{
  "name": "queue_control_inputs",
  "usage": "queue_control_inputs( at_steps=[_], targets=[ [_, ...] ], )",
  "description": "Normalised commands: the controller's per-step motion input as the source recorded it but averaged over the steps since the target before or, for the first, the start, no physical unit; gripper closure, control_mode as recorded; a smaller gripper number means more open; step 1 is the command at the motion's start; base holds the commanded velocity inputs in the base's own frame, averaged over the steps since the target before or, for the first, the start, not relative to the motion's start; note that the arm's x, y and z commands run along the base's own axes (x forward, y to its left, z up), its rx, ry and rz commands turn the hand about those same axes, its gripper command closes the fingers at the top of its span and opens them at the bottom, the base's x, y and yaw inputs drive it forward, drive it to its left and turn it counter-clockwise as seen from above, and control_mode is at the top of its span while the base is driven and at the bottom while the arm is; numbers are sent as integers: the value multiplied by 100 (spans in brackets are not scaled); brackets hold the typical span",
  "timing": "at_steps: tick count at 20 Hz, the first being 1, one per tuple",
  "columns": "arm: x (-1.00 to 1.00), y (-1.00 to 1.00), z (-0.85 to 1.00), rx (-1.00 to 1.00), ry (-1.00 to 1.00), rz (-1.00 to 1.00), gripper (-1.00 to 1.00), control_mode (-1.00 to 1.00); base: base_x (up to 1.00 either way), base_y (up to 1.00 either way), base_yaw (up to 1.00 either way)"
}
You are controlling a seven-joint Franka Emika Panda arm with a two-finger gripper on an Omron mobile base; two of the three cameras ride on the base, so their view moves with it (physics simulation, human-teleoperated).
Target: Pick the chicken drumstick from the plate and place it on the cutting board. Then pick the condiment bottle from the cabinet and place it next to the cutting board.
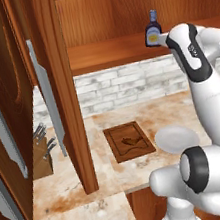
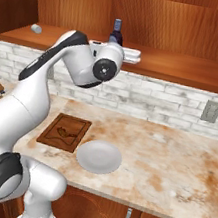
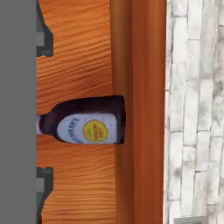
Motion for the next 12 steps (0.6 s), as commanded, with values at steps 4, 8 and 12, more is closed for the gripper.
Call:
queue_control_inputs(
  at_steps=[4, 8, 12],
  targets=[
    [0, 13, 34, 12, 1, 0, -100, -100, 0, 0, 0],
    [0, 9, 33, 11, 0, 0, -100, -100, 0, 0, 0],
    [0, 9, 33, 9, 1, 0, -100, -100, 0, 0, 0]
  ],
)
